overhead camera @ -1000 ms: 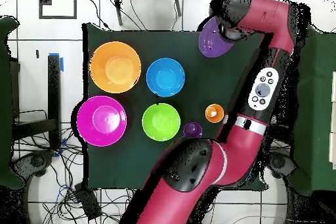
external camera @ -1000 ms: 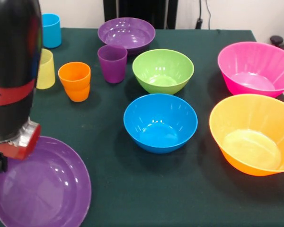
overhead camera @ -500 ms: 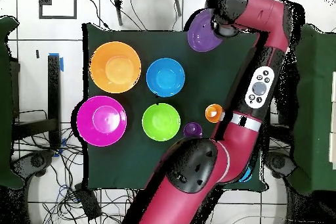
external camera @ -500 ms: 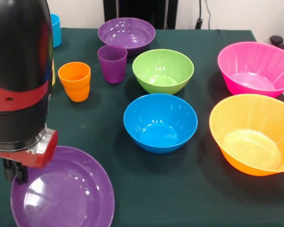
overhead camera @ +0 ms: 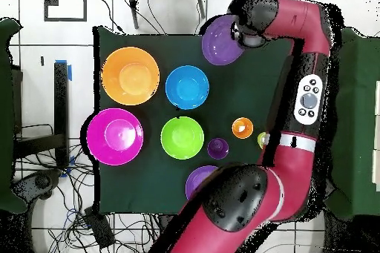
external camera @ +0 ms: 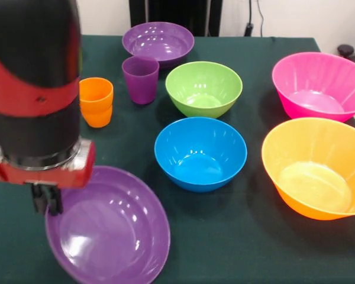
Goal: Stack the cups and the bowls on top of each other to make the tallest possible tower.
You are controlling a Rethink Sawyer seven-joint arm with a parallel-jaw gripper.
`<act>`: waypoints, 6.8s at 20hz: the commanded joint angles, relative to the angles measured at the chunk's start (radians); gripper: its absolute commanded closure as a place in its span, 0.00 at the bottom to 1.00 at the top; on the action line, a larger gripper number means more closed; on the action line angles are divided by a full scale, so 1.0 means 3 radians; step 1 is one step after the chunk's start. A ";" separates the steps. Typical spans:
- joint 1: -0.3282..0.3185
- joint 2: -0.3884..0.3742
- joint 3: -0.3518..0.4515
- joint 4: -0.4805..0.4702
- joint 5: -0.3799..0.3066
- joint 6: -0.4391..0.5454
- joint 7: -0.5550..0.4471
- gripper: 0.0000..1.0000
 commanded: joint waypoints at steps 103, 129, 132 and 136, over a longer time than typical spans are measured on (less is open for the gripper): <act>0.1238 -0.1206 -0.2225 0.2488 0.0872 -0.1771 0.1051 1.00; 0.1654 -0.1042 -0.2558 0.2068 0.1270 -0.1377 0.1171 1.00; 0.1676 -0.1030 -0.2594 0.2058 0.1313 -0.1391 0.1159 1.00; 0.1680 -0.0991 -0.2629 0.2065 0.1396 -0.1449 0.1188 1.00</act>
